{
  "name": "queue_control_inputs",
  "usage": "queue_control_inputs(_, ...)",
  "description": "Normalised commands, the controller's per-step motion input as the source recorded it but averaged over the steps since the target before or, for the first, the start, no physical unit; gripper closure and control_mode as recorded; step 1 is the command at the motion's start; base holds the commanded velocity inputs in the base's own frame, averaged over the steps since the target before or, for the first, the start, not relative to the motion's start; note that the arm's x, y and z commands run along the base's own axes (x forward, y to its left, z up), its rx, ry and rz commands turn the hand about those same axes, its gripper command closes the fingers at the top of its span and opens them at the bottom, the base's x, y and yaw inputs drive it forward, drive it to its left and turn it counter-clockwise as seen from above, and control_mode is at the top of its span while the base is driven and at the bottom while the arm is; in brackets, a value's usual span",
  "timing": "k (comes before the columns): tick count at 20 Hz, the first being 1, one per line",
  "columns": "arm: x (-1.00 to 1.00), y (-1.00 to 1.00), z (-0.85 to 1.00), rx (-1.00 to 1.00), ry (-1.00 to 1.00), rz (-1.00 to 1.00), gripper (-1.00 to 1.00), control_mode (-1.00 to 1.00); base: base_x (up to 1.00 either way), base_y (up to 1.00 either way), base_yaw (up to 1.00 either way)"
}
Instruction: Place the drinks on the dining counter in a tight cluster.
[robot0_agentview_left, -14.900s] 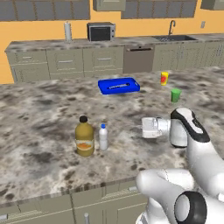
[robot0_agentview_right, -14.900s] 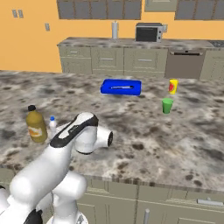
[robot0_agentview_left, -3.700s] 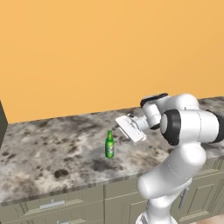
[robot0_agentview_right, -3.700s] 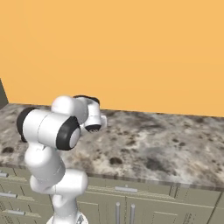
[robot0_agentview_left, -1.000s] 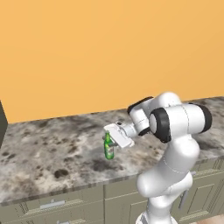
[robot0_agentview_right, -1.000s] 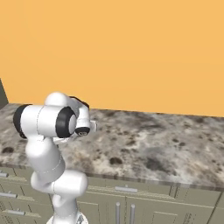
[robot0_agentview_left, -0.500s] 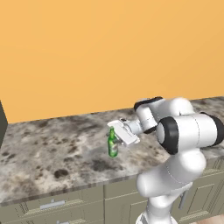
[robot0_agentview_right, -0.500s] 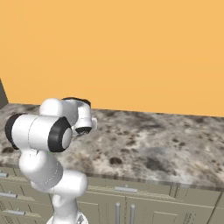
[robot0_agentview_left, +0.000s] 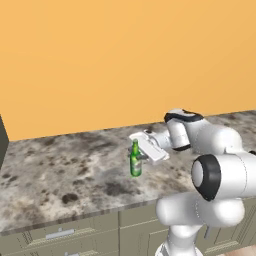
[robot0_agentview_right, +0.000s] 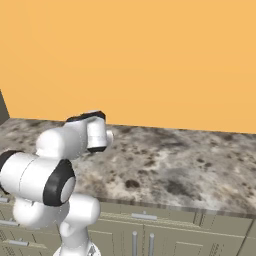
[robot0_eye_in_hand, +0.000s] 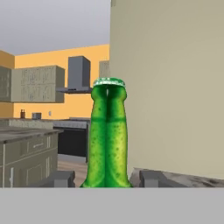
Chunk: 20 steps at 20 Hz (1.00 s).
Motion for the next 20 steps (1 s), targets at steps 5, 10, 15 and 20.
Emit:
queue_control_inputs(5, -0.29, -0.12, 0.29, 0.0, 0.0, 0.0, 1.0, -1.0, 0.0, 0.0, 0.0)
queue_control_inputs(10, -0.24, -0.08, 0.21, 0.0, 0.01, 0.0, 1.0, -1.0, 0.0, 0.0, 0.0)
queue_control_inputs(15, 0.0, 0.0, 0.0, 0.0, 0.0, 0.0, 1.0, 1.0, -0.14, 0.0, 0.0)
queue_control_inputs(20, 0.0, 0.0, 0.0, 0.0, 0.0, 0.0, 1.0, 1.0, -0.56, 0.06, 0.31)
